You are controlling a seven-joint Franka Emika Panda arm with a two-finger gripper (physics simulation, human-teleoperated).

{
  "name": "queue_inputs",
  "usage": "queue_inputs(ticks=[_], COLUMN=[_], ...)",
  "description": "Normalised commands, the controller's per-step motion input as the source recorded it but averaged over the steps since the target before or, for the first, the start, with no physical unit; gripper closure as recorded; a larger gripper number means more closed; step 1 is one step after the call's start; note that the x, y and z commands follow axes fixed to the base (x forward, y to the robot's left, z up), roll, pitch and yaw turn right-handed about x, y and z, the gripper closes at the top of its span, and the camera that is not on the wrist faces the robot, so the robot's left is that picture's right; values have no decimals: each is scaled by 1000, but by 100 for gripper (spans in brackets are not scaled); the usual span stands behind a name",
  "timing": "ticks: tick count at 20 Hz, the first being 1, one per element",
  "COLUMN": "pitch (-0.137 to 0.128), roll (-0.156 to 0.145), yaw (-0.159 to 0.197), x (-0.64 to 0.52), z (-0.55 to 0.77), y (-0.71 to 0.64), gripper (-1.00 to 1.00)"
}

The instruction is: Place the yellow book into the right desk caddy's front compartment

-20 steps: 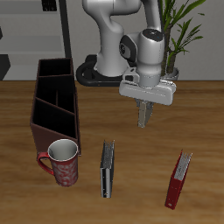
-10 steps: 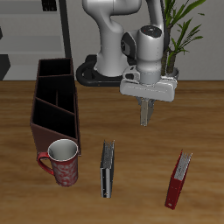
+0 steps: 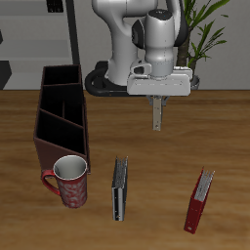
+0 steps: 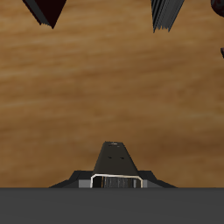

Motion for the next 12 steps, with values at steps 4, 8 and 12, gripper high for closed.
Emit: queue_inputs(ticks=[4, 8, 12], pitch=[27, -30, 2], roll=[-46, -9, -96], yaw=[206, 158, 107], x=[273, 125, 91], z=[367, 256, 432], y=[-582, -340, -729], gripper=[100, 100, 100])
